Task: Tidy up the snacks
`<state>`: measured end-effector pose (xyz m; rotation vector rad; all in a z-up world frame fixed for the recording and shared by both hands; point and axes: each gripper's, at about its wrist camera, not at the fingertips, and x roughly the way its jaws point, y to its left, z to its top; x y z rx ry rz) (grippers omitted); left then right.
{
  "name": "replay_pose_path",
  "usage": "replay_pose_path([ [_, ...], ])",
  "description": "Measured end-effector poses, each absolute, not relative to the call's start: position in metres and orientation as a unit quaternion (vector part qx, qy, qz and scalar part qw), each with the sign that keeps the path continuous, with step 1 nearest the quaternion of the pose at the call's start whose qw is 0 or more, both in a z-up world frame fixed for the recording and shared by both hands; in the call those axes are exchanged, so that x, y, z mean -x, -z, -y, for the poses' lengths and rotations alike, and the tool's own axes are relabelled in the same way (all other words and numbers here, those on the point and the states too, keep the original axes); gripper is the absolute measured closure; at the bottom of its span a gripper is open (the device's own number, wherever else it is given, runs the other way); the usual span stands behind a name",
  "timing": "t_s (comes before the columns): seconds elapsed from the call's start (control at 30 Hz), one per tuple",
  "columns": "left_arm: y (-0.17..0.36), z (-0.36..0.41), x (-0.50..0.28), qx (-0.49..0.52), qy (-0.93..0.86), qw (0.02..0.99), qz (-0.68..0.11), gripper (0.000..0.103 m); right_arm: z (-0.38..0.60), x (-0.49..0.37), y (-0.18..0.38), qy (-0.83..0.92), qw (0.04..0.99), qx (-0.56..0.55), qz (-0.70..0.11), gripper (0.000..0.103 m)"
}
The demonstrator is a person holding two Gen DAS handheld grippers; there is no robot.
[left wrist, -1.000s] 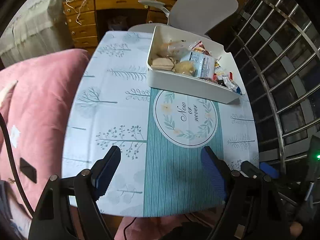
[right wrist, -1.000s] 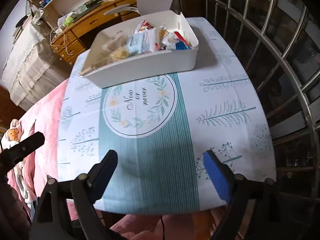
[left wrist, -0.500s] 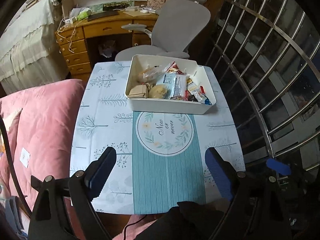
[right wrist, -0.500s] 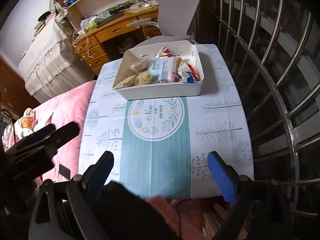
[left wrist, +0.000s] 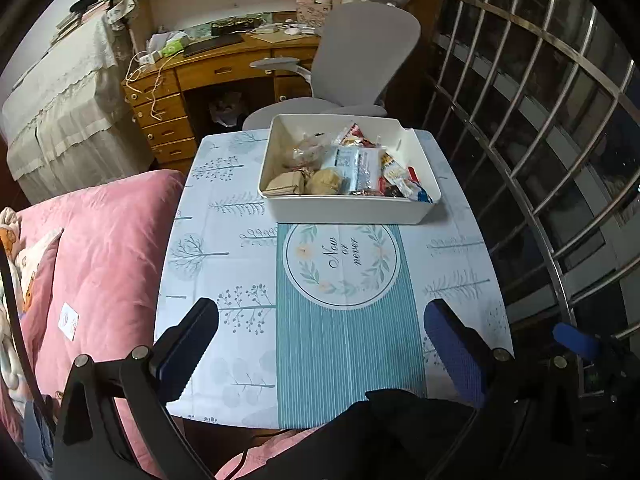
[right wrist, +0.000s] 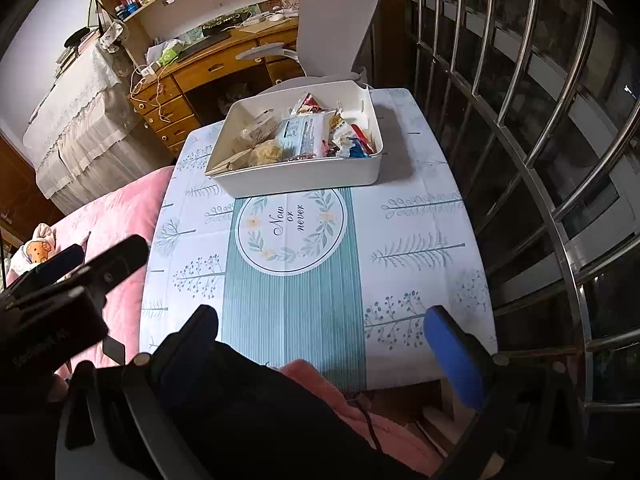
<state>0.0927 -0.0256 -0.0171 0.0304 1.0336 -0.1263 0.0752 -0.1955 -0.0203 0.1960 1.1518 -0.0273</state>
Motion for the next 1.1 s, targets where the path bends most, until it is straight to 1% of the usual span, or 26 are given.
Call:
replay_pose_path([
  [0.2, 0.016, 0.030, -0.086, -0.031, 0.052, 0.875, -0.480, 0.001, 0.193, -0.066, 0.014, 0.014, 0.849, -0.089, -0.521, 0.000],
  [0.6, 0.009, 0.037, -0.084, -0.048, 0.053, 0.885, -0.460, 0.001, 0.197, -0.069, 0.022, 0.022, 0.839, -0.092, -0.536, 0.000],
  [1.1, 0.011, 0.037, -0.090, -0.049, 0.034, 0.886, -0.460, 0.001, 0.205, -0.074, 0.030, 0.029, 0.832, -0.102, -0.545, 0.000],
])
